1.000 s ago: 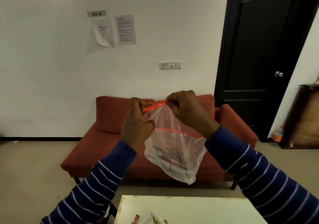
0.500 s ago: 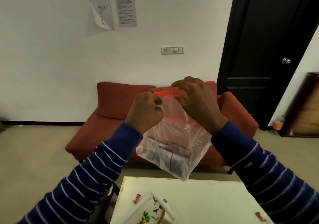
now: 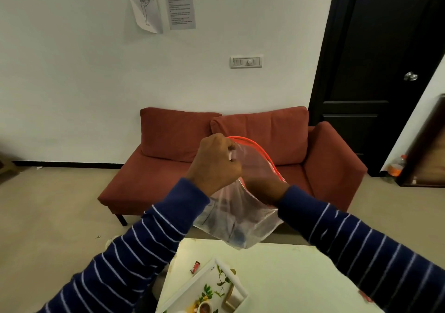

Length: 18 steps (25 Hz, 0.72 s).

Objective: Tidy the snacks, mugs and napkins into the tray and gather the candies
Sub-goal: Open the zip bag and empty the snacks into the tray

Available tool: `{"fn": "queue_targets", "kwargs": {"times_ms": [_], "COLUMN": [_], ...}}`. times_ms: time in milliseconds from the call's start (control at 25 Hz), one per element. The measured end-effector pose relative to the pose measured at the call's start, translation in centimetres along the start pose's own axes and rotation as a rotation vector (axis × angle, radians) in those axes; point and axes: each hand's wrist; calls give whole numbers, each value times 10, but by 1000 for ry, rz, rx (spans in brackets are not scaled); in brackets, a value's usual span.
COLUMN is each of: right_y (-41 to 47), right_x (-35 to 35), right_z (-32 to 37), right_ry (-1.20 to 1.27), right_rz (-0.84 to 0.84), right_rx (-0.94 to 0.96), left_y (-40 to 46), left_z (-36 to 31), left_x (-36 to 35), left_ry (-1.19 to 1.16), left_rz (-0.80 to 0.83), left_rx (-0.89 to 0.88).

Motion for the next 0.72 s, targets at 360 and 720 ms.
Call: {"fn": "queue_targets", "kwargs": {"times_ms": [360, 720], "right_y": [-12, -10], "right_x": [-77, -14], "right_z": [-39, -18], "right_ry": [130, -480], "right_rz": [-68, 394], "right_rx": [-235, 335], "left_y": [-22, -57], "left_z": [18, 99], "left_x": [-12, -40], "left_ry": [-21, 75], "left_rz": [77, 200], "left_rx": [69, 266]}}
Point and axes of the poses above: each hand's wrist, its own y-axis towards the middle knuckle, its own x-axis out of the back of the hand, z = x × y, and after that the axes turned 6 degrees about x, right-handed
